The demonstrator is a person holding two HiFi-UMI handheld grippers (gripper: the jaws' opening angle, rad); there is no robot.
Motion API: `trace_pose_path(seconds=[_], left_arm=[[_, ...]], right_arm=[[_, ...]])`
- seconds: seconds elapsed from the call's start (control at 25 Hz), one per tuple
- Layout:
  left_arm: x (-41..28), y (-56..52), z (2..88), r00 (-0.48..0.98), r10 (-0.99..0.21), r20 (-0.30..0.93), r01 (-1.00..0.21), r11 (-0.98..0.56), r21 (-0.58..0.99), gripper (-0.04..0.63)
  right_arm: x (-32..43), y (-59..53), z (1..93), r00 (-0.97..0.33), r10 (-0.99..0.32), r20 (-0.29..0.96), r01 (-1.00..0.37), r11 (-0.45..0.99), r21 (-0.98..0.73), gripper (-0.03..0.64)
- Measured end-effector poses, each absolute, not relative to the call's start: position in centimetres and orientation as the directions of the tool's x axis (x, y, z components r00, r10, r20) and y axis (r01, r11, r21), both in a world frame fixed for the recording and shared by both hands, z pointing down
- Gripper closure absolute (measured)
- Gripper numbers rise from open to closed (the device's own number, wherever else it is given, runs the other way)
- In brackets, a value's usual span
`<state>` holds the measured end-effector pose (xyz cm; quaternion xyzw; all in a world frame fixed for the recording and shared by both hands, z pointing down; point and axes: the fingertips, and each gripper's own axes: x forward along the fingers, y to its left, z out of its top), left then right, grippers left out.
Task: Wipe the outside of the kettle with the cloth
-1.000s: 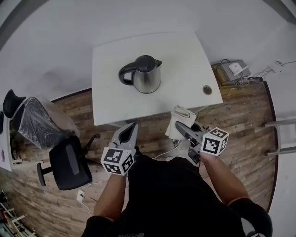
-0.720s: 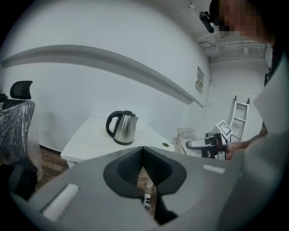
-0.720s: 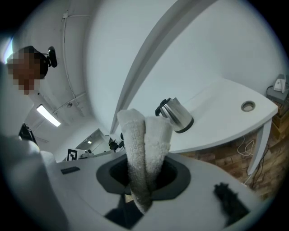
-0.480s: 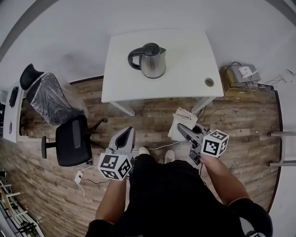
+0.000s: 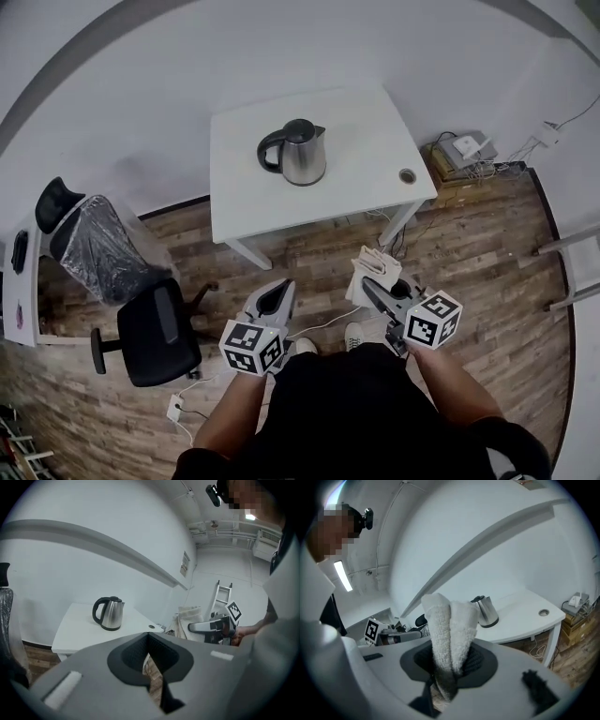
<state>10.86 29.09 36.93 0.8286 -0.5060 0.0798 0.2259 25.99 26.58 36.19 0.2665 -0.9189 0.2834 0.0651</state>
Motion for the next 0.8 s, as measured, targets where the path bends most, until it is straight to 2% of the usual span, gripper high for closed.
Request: trace_pose_path(seconds=[0.24, 0.52, 0.8], left_arm=[[9.5, 30.7, 36.8, 0.534, -0.78, 0.325, -0.842, -0.459, 0.283, 0.589], [10.8, 30.8, 36.2, 0.498, -0.813, 0.303, -0.856, -0.404, 0.322, 0.589], [12.9, 30.0, 36.1, 0.476, -0.827, 0.298, -0.868, -0.387, 0.312, 0.589]], right_arm=[[24.7, 30.4, 35.8, -0.814, -0.52, 0.26, -0.578, 0.676, -0.458, 0.522], [25.5, 30.1, 35.6, -0.818, -0.484, 0.31, -0.575, 0.715, -0.398, 0.522], [27.3, 29.0, 35.3, -0.836, -0.463, 0.294, -0.547, 0.747, -0.378, 0.522]])
